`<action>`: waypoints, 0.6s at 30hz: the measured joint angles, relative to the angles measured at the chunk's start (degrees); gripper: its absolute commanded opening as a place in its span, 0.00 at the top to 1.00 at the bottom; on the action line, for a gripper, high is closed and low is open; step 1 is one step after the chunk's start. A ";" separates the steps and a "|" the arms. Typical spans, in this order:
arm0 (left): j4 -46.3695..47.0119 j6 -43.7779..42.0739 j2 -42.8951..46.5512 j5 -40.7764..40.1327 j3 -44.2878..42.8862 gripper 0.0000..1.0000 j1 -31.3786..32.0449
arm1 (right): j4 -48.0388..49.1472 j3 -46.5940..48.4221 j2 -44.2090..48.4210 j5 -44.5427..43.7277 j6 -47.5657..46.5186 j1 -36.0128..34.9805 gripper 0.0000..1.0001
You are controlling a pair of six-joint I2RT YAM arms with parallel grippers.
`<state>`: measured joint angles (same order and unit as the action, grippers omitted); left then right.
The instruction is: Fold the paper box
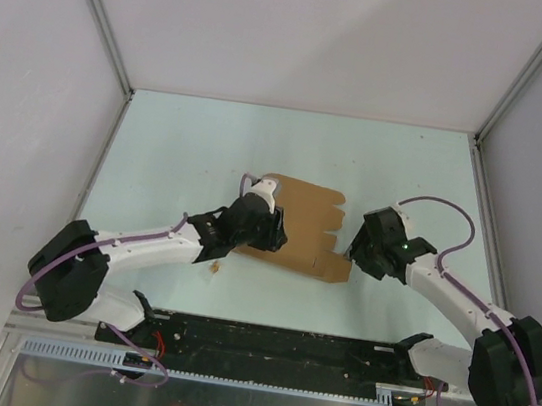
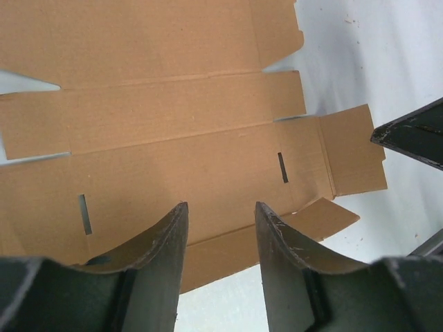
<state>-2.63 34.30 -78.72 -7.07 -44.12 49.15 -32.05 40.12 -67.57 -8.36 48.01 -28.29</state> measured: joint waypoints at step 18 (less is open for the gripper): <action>4.26 -0.85 -0.04 1.79 6.88 0.52 3.74 | 8.00 -2.40 -7.54 7.43 -5.62 0.44 0.99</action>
<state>1.63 33.45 -78.76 -5.28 -37.23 52.88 -24.05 37.71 -75.11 -0.93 42.39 -27.86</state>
